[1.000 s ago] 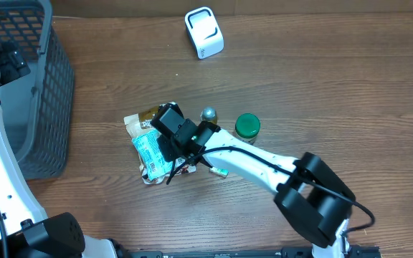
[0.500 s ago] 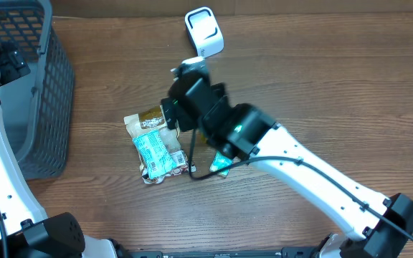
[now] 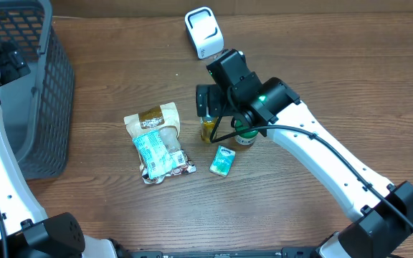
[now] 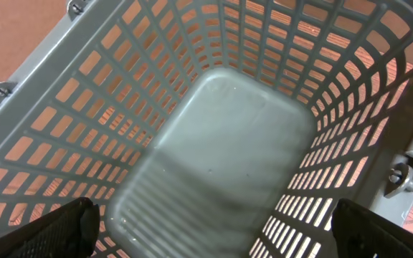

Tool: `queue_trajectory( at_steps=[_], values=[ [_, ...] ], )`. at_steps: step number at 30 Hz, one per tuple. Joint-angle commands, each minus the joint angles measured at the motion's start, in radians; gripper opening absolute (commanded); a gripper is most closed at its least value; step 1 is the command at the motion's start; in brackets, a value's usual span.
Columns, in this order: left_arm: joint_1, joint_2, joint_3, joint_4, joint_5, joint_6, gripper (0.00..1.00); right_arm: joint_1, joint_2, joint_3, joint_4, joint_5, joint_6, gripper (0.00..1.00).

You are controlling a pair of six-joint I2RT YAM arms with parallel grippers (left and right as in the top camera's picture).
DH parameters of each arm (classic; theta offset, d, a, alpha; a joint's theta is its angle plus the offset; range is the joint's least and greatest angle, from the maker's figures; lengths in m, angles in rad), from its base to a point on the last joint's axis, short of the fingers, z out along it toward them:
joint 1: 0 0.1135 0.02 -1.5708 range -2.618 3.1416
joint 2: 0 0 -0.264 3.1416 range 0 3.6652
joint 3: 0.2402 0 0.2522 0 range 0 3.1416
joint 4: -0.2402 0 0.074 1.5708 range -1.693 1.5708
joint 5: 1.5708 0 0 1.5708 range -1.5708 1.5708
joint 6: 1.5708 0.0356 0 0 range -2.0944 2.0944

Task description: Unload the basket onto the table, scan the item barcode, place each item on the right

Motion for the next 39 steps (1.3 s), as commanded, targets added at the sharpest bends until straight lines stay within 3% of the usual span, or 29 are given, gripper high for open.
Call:
queue_trajectory(
  at_steps=[1,15,18,28,35,39],
  values=[
    [-0.002,-0.002,0.014,0.0,0.007,0.019,0.99,0.01,0.012,-0.03,0.0,-0.055,0.018,1.0],
    [-0.002,-0.002,0.014,0.0,0.007,0.019,1.0,0.056,0.129,-0.031,0.003,-0.065,0.043,0.99],
    [-0.002,-0.002,0.014,0.0,0.008,0.019,0.99,0.056,0.138,-0.031,0.01,-0.065,0.043,0.93],
    [-0.002,-0.002,0.014,0.0,0.007,0.019,0.99,0.056,0.163,-0.033,0.047,-0.05,0.048,0.9],
    [-0.002,-0.002,0.014,0.0,0.008,0.019,1.0,0.056,0.166,-0.037,0.055,-0.042,0.073,0.79],
    [-0.002,-0.002,0.014,0.0,0.008,0.019,0.99,0.056,0.167,-0.037,0.055,-0.041,0.073,0.78]
  ],
)
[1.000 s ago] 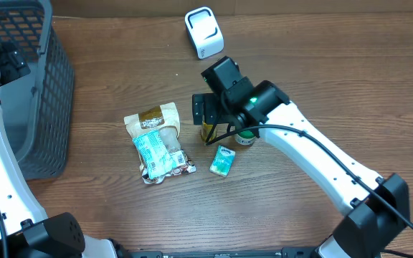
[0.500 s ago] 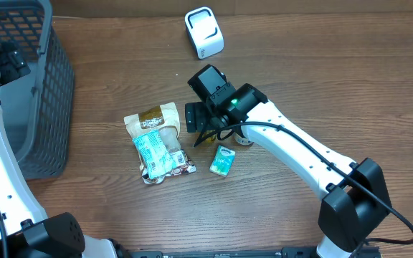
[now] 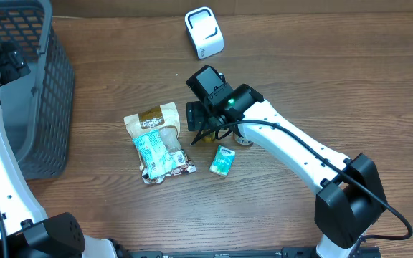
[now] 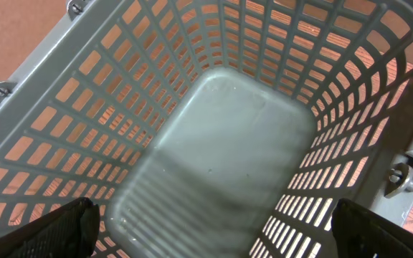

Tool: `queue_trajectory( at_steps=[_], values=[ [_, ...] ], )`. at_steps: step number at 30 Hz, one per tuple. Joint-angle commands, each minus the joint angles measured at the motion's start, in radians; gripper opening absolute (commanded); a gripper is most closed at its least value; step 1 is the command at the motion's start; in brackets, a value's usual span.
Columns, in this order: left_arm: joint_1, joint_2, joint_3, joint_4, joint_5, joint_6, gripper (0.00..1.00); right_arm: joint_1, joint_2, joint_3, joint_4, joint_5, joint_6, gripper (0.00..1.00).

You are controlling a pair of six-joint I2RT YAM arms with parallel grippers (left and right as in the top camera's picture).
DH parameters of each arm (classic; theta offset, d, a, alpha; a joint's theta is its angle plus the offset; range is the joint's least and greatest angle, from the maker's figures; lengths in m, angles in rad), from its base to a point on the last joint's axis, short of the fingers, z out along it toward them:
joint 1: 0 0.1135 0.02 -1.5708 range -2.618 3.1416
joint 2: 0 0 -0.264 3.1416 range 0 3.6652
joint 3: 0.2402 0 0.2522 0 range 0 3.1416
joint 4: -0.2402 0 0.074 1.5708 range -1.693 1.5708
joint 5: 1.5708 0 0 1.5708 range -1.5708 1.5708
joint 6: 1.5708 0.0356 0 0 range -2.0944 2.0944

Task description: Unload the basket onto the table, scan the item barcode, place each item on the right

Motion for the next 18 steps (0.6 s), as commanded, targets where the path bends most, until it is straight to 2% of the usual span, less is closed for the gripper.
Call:
queue_trajectory(
  at_steps=[1,4,12,18],
  values=[
    [-0.002,-0.002,0.014,0.0,0.007,0.019,1.0,0.004,0.005,-0.008,0.006,0.024,0.012,0.78],
    [-0.002,-0.002,0.014,0.0,0.008,0.019,0.99,0.004,0.005,-0.016,0.01,0.062,0.053,0.79],
    [-0.002,-0.002,0.014,0.0,0.008,0.019,0.99,0.004,0.007,-0.066,0.057,0.07,0.055,0.78],
    [-0.002,-0.002,0.014,0.0,0.007,0.019,1.0,0.004,0.007,-0.066,0.059,0.07,0.055,0.61]
  ],
)
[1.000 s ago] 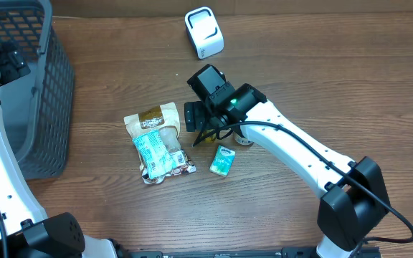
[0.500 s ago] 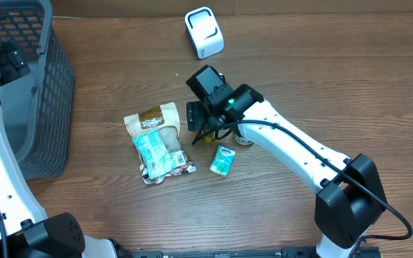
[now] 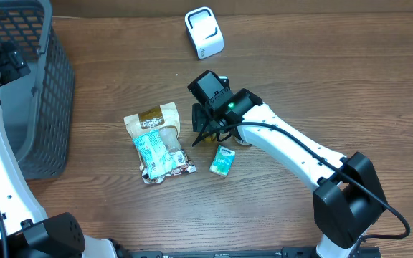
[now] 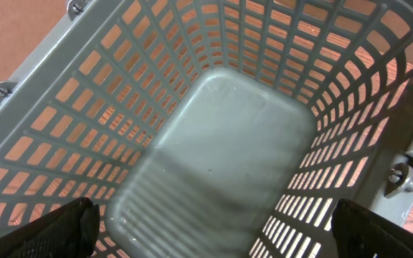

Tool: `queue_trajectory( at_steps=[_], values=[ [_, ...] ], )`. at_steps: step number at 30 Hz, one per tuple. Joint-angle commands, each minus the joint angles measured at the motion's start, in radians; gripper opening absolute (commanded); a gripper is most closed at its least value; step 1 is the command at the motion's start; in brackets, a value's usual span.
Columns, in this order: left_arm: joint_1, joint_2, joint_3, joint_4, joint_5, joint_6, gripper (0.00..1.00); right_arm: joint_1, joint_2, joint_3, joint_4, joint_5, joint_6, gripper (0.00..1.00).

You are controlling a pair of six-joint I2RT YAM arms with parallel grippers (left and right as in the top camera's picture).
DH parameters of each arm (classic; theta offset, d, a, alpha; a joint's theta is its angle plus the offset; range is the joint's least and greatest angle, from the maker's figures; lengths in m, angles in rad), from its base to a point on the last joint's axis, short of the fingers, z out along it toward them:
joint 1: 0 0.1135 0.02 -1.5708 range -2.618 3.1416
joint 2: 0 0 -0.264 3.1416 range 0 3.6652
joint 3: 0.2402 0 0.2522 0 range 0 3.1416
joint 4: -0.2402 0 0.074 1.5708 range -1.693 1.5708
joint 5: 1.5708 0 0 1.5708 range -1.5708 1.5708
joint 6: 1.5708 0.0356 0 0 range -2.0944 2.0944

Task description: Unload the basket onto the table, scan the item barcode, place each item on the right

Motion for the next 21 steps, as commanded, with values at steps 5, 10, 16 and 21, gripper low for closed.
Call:
queue_trajectory(
  at_steps=[5,10,16,21],
  values=[
    [-0.002,-0.002,0.014,0.0,0.008,0.019,1.0,0.004,0.007,-0.004,0.005,0.017,-0.008,0.52],
    [-0.002,-0.002,0.014,0.0,0.008,0.019,1.0,0.004,0.007,-0.004,0.008,0.016,-0.116,0.41],
    [-0.002,-0.002,0.014,0.0,0.008,0.019,1.0,0.004,0.007,-0.004,0.041,0.016,-0.254,0.41],
    [-0.002,-0.002,0.014,0.0,0.008,0.019,1.0,0.004,0.007,-0.004,0.051,0.016,-0.259,1.0]
  ],
)
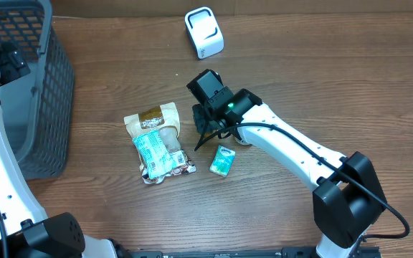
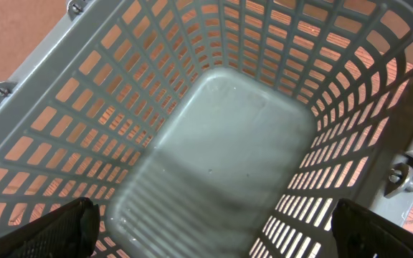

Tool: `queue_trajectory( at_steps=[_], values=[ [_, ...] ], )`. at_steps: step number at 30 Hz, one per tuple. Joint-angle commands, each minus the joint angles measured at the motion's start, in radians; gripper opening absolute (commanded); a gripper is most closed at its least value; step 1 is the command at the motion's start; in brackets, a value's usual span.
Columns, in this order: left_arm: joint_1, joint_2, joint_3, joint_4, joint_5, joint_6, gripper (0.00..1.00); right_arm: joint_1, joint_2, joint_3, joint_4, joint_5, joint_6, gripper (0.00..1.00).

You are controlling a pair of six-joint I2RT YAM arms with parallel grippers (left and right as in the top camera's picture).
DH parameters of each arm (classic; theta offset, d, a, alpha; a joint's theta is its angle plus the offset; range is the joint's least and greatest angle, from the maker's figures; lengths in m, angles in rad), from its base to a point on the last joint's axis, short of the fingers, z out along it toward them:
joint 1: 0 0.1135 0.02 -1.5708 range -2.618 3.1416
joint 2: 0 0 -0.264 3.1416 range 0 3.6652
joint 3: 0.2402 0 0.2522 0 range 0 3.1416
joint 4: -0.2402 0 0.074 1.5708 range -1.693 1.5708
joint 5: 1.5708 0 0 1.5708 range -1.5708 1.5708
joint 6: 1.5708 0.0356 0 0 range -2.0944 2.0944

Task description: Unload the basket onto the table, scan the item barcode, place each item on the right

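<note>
The white barcode scanner (image 1: 204, 32) stands at the back of the table. My right gripper (image 1: 205, 123) is low over the middle of the table, just right of the snack bag (image 1: 156, 143); its wrist hides its fingers and whatever is under them. A small teal box (image 1: 222, 160) lies in front of it. My left gripper (image 2: 214, 233) hangs open over the grey basket (image 2: 221, 136), nothing between its fingers (image 2: 70, 229).
The grey basket (image 1: 45, 93) fills the left edge of the table, with the left arm beside it. A jar (image 1: 245, 141) sits mostly hidden under the right arm, which stretches from the front right corner.
The right gripper has stayed over the same spot by the snack bag, its wrist turned only slightly. The yellow bottle under it shows less. The left arm has not moved.
The right gripper stood around a yellow bottle next to a green-lidded jar, its arm raised and further right. Then it was lower and further left over the bottle, and it has stayed there. The left gripper has hung open over the basket throughout.
</note>
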Motion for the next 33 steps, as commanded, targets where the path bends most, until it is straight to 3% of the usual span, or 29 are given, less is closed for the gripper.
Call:
queue_trajectory(
  at_steps=[1,30,33],
  values=[
    [-0.002,-0.002,0.014,0.0,0.008,0.019,1.0,0.004,0.005,-0.004,0.013,0.01,-0.031,1.0],
    [-0.002,-0.002,0.014,0.0,0.008,0.019,1.0,0.003,0.014,0.042,0.006,0.01,0.027,1.0],
    [-0.002,-0.002,0.014,0.0,0.008,0.019,1.0,0.003,0.014,0.042,0.013,0.01,0.029,0.89]
  ],
)
